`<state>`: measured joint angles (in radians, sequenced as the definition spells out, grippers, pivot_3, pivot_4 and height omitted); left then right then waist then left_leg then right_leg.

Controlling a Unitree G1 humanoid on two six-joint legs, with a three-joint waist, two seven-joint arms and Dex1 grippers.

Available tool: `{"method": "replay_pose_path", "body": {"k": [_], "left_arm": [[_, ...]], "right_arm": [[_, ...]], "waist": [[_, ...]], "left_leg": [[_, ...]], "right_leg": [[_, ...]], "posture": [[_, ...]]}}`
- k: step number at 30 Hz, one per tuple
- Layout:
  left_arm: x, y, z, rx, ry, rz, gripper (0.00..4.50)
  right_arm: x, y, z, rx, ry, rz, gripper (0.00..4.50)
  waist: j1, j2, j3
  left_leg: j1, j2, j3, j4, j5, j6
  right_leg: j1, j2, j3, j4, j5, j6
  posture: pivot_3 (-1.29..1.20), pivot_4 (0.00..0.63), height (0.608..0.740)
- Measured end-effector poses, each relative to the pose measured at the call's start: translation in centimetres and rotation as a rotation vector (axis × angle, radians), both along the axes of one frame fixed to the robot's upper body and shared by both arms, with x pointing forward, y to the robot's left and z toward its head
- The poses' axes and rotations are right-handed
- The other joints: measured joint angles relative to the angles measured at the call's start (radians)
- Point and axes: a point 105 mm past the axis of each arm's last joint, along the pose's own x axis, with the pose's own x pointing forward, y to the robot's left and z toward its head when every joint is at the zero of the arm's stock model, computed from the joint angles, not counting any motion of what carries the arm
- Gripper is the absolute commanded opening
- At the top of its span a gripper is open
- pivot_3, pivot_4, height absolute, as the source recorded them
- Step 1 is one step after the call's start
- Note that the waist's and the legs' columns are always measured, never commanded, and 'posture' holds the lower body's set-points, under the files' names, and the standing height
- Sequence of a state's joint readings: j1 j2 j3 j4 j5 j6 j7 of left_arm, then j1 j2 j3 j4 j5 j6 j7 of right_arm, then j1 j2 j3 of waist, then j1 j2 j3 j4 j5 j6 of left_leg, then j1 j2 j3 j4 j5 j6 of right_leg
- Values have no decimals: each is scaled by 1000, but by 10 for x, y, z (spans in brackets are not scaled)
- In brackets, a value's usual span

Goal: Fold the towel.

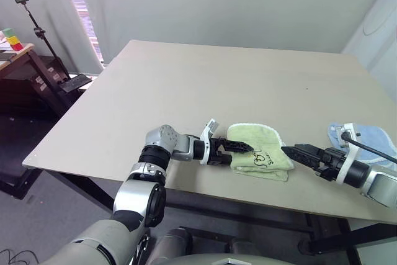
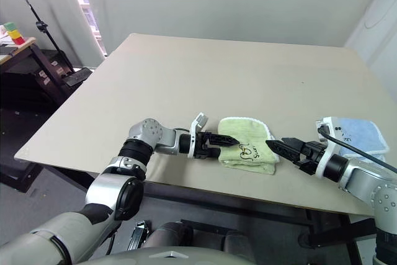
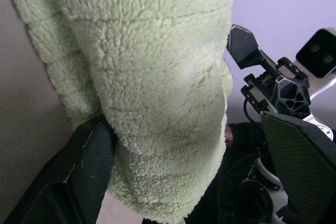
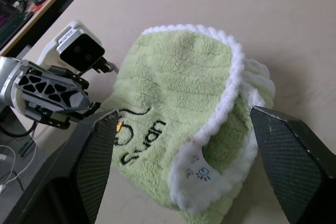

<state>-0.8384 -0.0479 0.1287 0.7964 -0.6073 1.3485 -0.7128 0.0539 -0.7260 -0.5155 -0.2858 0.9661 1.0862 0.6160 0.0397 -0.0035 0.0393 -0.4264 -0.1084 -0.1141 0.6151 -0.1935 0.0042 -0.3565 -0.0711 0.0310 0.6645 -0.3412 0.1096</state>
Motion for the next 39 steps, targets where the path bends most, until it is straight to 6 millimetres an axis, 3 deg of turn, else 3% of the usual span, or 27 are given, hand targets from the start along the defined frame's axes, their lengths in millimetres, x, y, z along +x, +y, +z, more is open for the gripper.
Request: {"method": "replay_pose_path", "body": {"k": [2,11,14,21,31,39], "left_arm": [[-1,2,0,8,3,-8,2929],[-7,2,-4,32,7,-36,2929],[-7,0,-5,36,1,-35,2327],[-3,1,-7,57,-30,-21,13],[0,6,-2,24,-26,-3,13],[38,65,55,-1,-142,119,13]], "right_arm": [[-1,0,-1,-2,5,-3,4198],[-1,-3,-4,-3,17,-17,4198],[0,-3,-4,-4,17,-23,4198],[1,-6,-6,-1,24,-37,4198],[-1,-5,-11,14,32,-50,4198],[0,-5,-14,40,27,-68,4198]], "waist": [[-1,0,0],[-1,0,0],[-1,0,0],[-1,0,0],[-1,0,0],[-11,0,0]], "left_leg": [[0,0,0,0,0,0],[0,0,0,0,0,0],[0,0,0,0,0,0],[0,0,0,0,0,0],[0,0,0,0,0,0],[0,1,0,-1,0,1]], "right_leg": [[0,0,0,0,0,0],[0,0,0,0,0,0],[0,0,0,0,0,0],[0,0,0,0,0,0],[0,0,0,0,0,0],[-1,2,0,1,0,0]], "posture": [[0,0,740],[0,0,740],[0,0,740],[0,0,740],[0,0,740],[0,0,740]]}}
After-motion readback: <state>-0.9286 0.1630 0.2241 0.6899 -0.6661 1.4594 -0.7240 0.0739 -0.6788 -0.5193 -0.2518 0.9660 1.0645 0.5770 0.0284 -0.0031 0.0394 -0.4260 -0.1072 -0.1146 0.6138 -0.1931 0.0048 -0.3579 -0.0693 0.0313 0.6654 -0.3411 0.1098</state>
